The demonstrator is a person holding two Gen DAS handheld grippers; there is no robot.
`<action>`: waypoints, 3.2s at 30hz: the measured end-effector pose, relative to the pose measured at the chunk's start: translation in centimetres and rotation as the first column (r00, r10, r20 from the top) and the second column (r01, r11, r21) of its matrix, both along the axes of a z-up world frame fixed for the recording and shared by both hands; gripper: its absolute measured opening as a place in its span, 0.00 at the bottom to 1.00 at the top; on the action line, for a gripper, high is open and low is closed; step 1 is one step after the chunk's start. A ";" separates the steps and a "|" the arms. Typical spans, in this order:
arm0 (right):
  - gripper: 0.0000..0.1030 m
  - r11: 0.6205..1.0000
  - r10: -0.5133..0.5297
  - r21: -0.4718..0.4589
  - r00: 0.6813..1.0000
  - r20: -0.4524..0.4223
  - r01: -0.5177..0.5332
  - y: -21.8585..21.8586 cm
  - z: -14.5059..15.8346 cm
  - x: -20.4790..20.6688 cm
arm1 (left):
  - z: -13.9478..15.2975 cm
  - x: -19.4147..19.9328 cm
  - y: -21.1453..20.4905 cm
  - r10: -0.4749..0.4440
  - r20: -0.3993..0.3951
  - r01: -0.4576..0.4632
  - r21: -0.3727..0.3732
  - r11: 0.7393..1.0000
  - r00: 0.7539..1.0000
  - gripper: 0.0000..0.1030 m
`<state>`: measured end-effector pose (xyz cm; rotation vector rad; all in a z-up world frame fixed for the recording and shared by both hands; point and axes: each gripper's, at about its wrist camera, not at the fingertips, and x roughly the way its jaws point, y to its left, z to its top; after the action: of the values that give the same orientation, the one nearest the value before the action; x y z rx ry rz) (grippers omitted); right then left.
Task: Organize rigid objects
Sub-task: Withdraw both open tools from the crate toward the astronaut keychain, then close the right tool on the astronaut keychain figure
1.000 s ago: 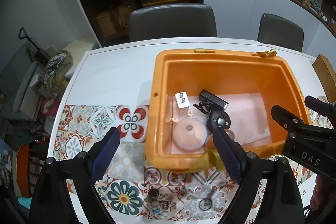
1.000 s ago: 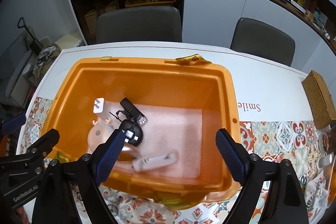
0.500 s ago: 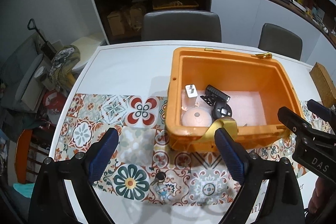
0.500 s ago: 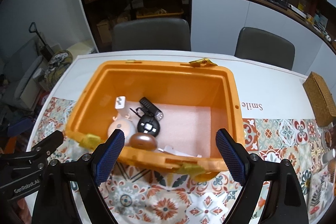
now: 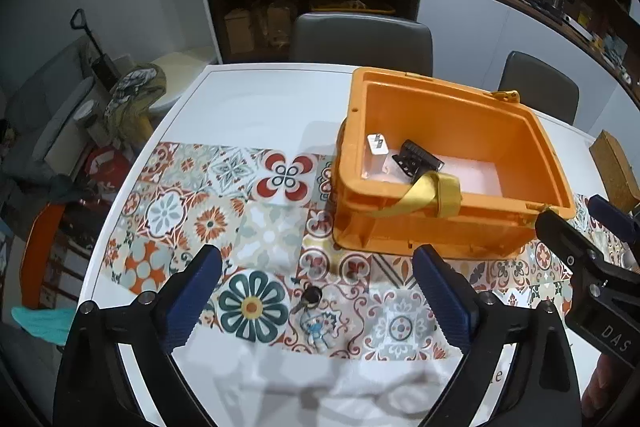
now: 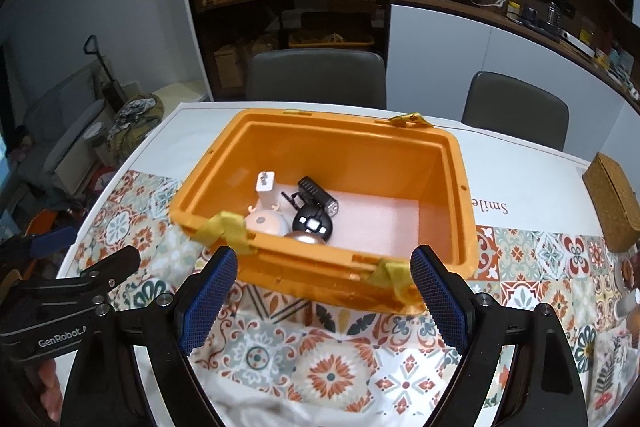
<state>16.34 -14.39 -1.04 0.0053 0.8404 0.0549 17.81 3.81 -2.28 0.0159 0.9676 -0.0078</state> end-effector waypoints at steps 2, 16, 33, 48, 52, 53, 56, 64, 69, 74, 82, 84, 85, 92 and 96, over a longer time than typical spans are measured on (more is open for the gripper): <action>0.86 1.000 0.008 -0.001 1.000 0.003 -0.008 0.2 -0.1 -0.6 | -0.1 -0.6 0.3 0.009 0.001 -0.009 -0.002 1.000 1.000 0.95; 0.86 0.999 0.045 0.019 0.999 0.017 -0.046 2.8 -1.1 -3.2 | -0.6 -3.8 3.5 0.034 0.038 -0.034 0.020 0.999 0.999 0.96; 0.83 0.996 0.071 0.053 0.995 -0.065 -0.068 9.6 -5.4 -4.7 | -4.5 -5.2 10.3 0.084 -0.023 -0.084 0.008 0.996 0.996 0.96; 0.74 0.993 0.114 0.037 0.983 -0.144 -0.110 14.7 -10.4 -4.8 | -9.5 -6.3 13.6 0.067 -0.114 -0.063 0.037 0.997 0.991 0.96; 0.73 0.993 0.116 0.045 0.978 -0.170 -0.110 15.4 -11.7 -4.3 | -10.6 -5.8 14.2 0.064 -0.136 -0.058 0.043 0.997 0.989 0.96; 0.72 0.993 0.114 0.044 0.977 -0.178 -0.108 15.5 -12.0 -4.1 | -10.8 -5.6 14.4 0.063 -0.141 -0.057 0.043 0.997 0.988 0.96; 0.70 0.993 0.114 0.048 0.974 -0.197 -0.106 15.8 -12.9 -3.4 | -11.7 -5.1 14.6 0.066 -0.157 -0.060 0.043 0.997 0.985 0.96; 0.66 0.992 0.125 0.044 0.965 -0.231 -0.118 16.2 -14.8 -1.9 | -13.2 -4.1 14.4 0.066 -0.187 -0.056 0.058 0.997 0.980 0.96; 0.63 0.991 0.135 0.037 0.961 -0.243 -0.130 16.5 -15.8 -1.1 | -14.0 -3.6 14.3 0.061 -0.210 -0.048 0.066 0.997 0.976 0.96; 0.59 0.991 0.136 0.030 0.955 -0.265 -0.133 16.6 -16.9 -0.2 | -14.6 -3.2 14.2 0.066 -0.226 -0.053 0.063 0.997 0.972 0.96; 0.50 0.988 0.151 0.021 0.942 -0.299 -0.152 17.4 -18.4 0.5 | -15.4 -2.5 14.2 0.073 -0.249 -0.055 0.079 0.995 0.966 0.96; 0.48 0.987 0.157 0.017 0.940 -0.304 -0.160 17.5 -18.6 0.7 | -15.5 -2.4 14.1 0.070 -0.251 -0.052 0.081 0.995 0.965 0.96; 0.46 0.987 0.160 0.020 0.938 -0.306 -0.162 17.6 -18.7 0.8 | -15.5 -2.4 14.0 0.068 -0.252 -0.049 0.084 0.995 0.965 0.96; 0.28 0.984 0.176 0.029 0.934 -0.310 -0.175 17.4 -18.6 0.8 | -15.3 -2.4 13.9 0.074 -0.246 -0.055 0.082 0.995 0.967 0.96; 0.26 0.984 0.175 0.036 0.937 -0.303 -0.173 17.0 -18.0 0.2 | -14.7 -2.5 13.8 0.079 -0.229 -0.063 0.079 0.995 0.970 0.96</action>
<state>16.54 2.58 -19.08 -0.0540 1.1496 0.2292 15.32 17.65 -17.01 0.0465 1.2020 0.0928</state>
